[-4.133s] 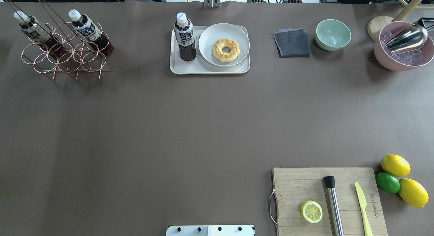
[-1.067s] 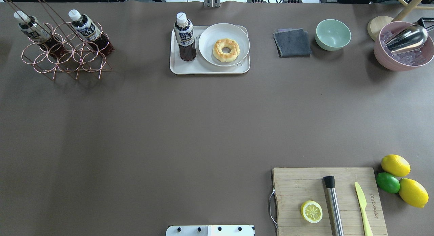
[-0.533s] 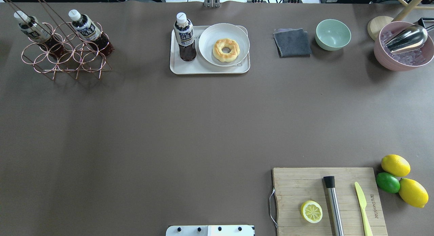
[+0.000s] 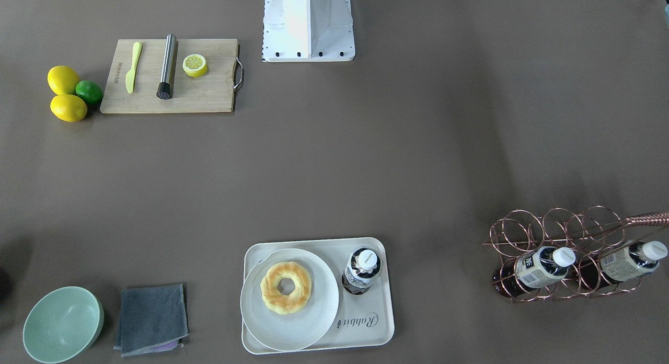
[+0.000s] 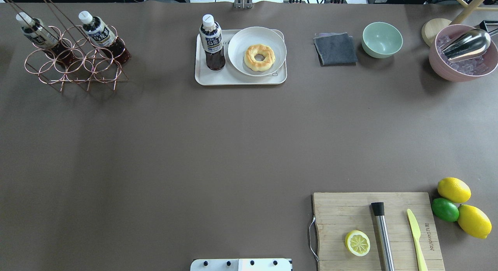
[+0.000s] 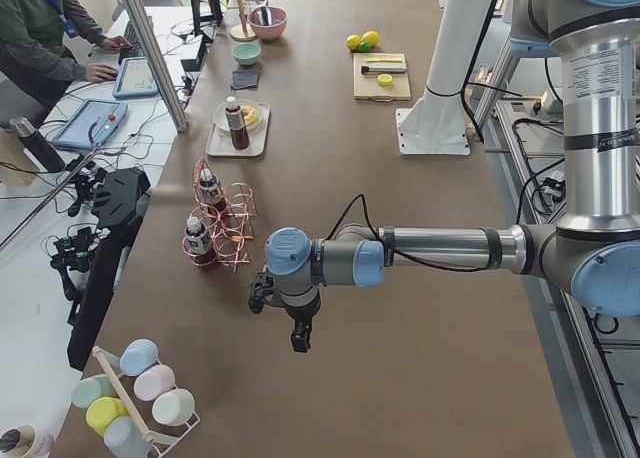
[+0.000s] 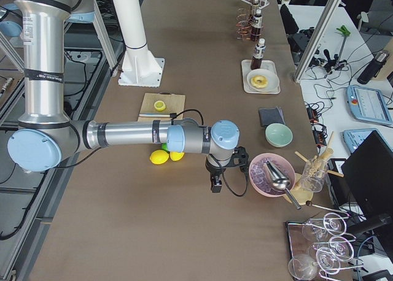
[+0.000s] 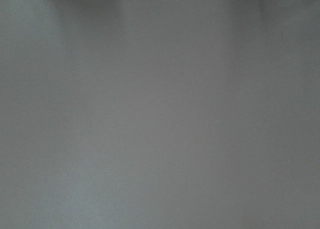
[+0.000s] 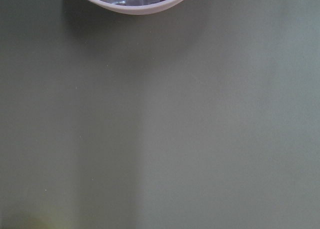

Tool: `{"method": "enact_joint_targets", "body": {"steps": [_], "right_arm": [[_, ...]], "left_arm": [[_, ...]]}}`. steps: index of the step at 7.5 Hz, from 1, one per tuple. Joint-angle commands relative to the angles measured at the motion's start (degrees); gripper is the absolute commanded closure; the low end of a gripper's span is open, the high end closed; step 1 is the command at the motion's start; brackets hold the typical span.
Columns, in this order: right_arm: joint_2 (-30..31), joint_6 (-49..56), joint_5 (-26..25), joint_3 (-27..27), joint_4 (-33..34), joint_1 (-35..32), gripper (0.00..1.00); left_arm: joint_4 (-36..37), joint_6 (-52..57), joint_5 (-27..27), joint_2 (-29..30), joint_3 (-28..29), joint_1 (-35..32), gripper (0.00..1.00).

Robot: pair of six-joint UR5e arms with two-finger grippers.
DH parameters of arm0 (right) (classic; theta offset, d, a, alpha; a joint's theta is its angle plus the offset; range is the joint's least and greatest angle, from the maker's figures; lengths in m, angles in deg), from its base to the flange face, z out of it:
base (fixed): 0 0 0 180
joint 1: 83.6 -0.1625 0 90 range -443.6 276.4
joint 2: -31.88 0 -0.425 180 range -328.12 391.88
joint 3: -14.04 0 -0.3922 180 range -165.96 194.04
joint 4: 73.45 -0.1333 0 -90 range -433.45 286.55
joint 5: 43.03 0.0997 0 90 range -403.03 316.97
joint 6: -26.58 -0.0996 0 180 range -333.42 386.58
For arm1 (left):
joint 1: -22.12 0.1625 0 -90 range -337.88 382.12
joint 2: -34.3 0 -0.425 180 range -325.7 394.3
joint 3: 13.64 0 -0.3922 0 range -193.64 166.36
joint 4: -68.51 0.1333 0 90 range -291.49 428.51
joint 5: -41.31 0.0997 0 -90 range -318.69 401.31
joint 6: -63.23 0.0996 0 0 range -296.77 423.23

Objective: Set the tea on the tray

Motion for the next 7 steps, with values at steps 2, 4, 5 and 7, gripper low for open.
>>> {"method": "enact_joint_targets", "body": {"steps": [2, 4, 5, 7], "right_arm": [[-0.4, 0.0, 0.1, -0.1, 0.0, 0.4, 0.0], [-0.3, 0.1, 0.1, 0.0, 0.0, 0.4, 0.0], [-0.3, 0.2, 0.1, 0.2, 0.0, 0.4, 0.0], [-0.3, 0.2, 0.0, 0.2, 0.0, 0.4, 0.0]], "left_arm": [[0.0, 0.1, 0.1, -0.2, 0.1, 0.0, 0.02], [0.0, 0.1, 0.0, -0.5, 0.1, 0.0, 0.02], [0.0, 0.1, 0.0, -0.7, 0.0, 0.0, 0.02], [0.0, 0.1, -0.2, -0.7, 0.1, 0.1, 0.02]]}}
